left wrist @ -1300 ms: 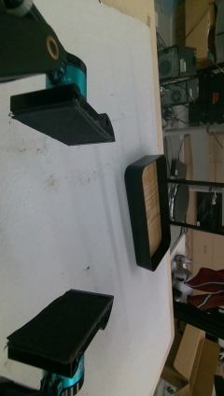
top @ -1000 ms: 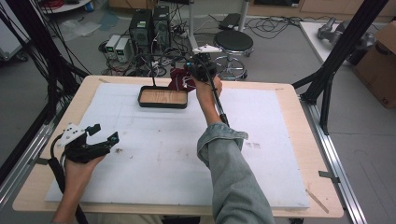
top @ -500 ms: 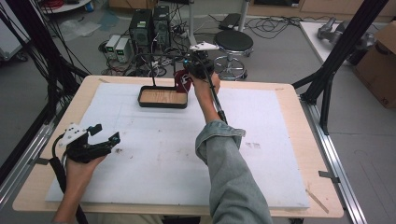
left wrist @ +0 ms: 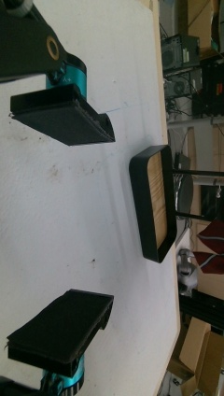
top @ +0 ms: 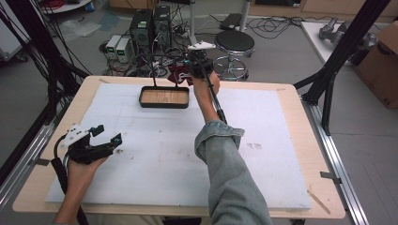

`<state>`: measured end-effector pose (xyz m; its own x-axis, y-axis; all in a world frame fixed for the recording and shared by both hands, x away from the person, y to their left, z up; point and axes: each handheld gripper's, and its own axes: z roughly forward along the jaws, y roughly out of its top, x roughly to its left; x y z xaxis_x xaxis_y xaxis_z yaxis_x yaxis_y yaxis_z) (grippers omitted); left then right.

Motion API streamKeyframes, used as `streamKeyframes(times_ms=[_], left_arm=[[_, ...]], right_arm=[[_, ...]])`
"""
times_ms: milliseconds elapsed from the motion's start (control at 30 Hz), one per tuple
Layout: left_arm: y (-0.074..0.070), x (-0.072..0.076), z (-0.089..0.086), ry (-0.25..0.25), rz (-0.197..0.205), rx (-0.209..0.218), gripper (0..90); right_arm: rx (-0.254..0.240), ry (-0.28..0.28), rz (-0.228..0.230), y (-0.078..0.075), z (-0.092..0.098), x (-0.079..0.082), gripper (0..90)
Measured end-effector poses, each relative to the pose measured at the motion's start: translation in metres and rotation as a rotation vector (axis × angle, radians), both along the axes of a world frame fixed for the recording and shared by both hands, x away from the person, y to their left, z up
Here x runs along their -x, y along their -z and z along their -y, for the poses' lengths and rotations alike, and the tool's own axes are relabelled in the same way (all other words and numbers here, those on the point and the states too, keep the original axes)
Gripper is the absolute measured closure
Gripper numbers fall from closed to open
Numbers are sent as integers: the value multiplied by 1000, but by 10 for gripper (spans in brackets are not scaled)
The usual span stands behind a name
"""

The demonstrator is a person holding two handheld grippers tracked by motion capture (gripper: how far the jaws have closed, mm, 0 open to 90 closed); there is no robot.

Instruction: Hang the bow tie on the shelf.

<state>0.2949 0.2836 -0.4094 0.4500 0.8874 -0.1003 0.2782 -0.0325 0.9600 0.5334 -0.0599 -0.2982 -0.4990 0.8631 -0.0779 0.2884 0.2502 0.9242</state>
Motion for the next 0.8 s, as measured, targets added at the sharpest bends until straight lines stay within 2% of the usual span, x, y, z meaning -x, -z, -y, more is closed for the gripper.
streamKeyframes(times_ms=[133,167,267,400,533,700,733,767,800], left_arm=[[0,0,0,-1,1,-1,187],[0,0,0,1,-1,-5,187],[1,-1,0,2,-1,-8,187],[1,-1,-1,0,0,-7,187],[1,-1,0,-1,0,-8,187],[1,-1,1,-2,2,-3,187],[1,-2,1,-3,4,-2,187],[1,-2,1,0,3,-7,187],[1,-2,1,-3,4,-10,187]], right_arm=[[-8,-1,2,0,0,0,836],[-10,1,3,0,1,0,768],[-24,13,-2,-1,5,0,729],[-66,31,-2,-7,16,2,669],[-99,65,10,-15,34,6,540],[-143,117,42,-21,68,19,389],[-143,117,42,-21,68,19,389],[-166,145,44,-21,85,26,329],[-179,156,39,-20,94,29,306]])
